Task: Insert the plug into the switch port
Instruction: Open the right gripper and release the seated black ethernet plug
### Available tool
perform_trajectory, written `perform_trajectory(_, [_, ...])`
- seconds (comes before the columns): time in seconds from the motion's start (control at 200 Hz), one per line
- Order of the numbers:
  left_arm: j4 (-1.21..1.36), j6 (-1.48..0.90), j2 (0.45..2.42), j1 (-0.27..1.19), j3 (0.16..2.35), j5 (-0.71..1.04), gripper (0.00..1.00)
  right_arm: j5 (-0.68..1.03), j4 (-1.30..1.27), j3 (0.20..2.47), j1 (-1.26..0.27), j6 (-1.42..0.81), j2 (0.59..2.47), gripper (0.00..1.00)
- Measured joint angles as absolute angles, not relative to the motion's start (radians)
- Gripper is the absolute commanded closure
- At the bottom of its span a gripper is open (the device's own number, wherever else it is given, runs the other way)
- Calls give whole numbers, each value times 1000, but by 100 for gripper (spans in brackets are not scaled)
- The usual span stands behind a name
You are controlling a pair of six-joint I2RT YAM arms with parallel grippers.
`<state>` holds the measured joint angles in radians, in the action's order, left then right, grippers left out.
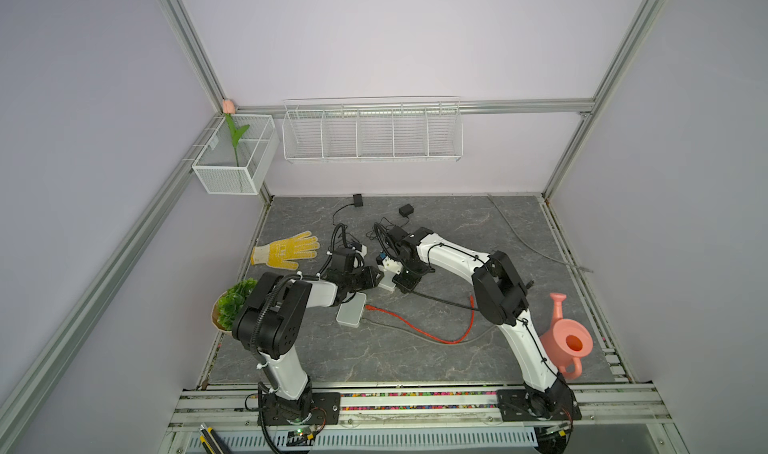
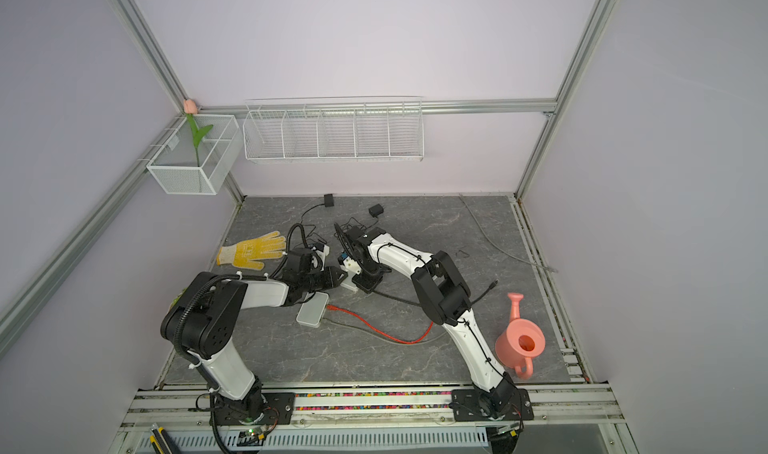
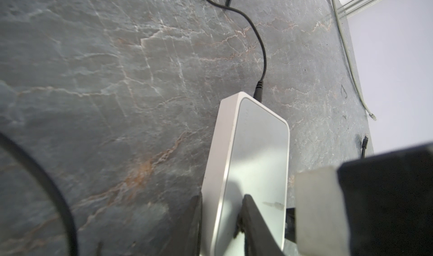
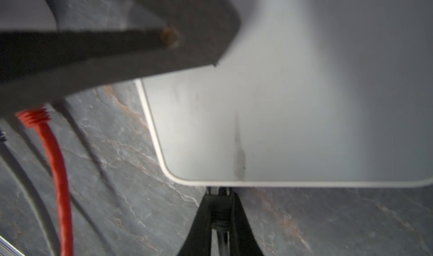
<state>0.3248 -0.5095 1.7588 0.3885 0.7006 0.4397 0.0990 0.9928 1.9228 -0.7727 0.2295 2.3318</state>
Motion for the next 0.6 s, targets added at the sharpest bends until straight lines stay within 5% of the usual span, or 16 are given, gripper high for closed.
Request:
perform_trajectory(0.15, [330, -511, 1758, 389, 698, 435, 71, 99, 975, 1905, -773, 217, 2321, 93])
perform_trajectory(0.425, [232, -503, 1656, 364, 628, 450, 62, 108, 726, 1752, -775, 225, 2246, 62])
perform_trajectory(0.6, [107, -485, 1588, 337, 615, 495, 53, 110, 540, 1614, -772, 226, 2181, 51])
